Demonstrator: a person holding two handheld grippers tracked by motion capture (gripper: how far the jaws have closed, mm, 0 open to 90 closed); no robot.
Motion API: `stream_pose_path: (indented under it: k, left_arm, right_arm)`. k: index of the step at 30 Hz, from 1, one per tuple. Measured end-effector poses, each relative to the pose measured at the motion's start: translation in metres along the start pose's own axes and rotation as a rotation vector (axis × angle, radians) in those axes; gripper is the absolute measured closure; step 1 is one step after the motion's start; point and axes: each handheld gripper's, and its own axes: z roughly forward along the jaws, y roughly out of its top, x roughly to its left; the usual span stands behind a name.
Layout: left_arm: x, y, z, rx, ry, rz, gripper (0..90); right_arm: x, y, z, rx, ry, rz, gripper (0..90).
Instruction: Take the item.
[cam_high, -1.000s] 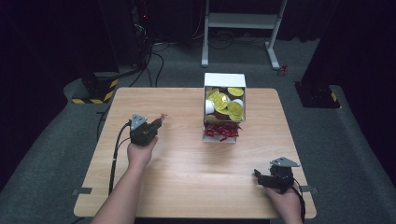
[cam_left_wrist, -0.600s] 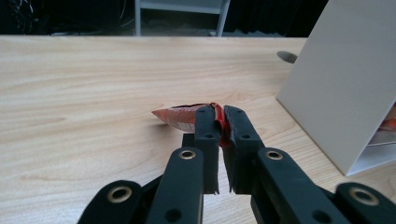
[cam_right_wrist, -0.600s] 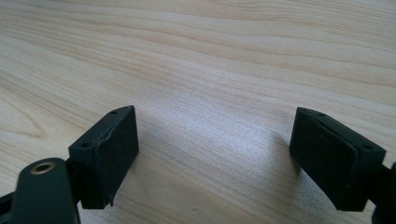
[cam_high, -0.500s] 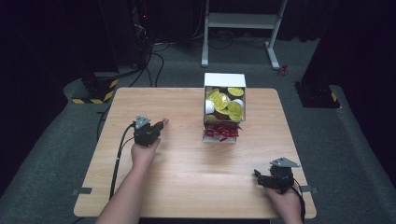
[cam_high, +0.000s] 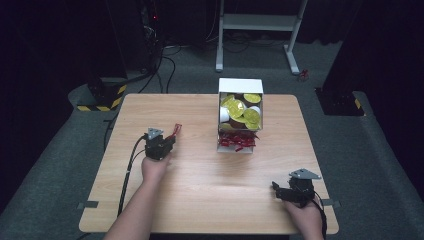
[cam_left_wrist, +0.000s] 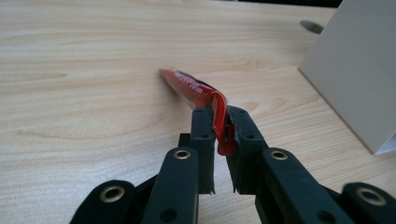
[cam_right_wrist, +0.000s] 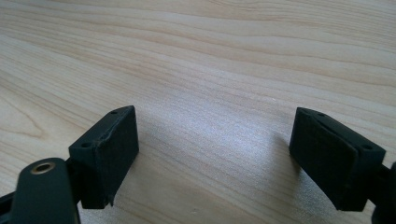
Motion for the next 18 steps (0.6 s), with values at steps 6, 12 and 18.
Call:
stream_pose_path:
  k: [6, 12, 18]
  left_arm:
    - [-0.0016, -0.0057, 0.0038, 0.052, 0.029, 0.022, 80.3]
    - [-0.0015, -0.0090, 0.0068, 0.081, 0.043, 0.035, 80.4]
    - [-0.0020, -0.0109, 0.0094, 0.107, 0.048, 0.036, 75.9]
  right_arm:
    - [-0.0001, 0.0000, 0.0000, -0.001, -0.001, -0.002, 15.8]
    - [0.0001, -0.0001, -0.0001, 0.000, -0.002, 0.000, 15.8]
    - [0.0000, -0.0001, 0.0000, -0.001, -0.001, -0.001, 15.8]
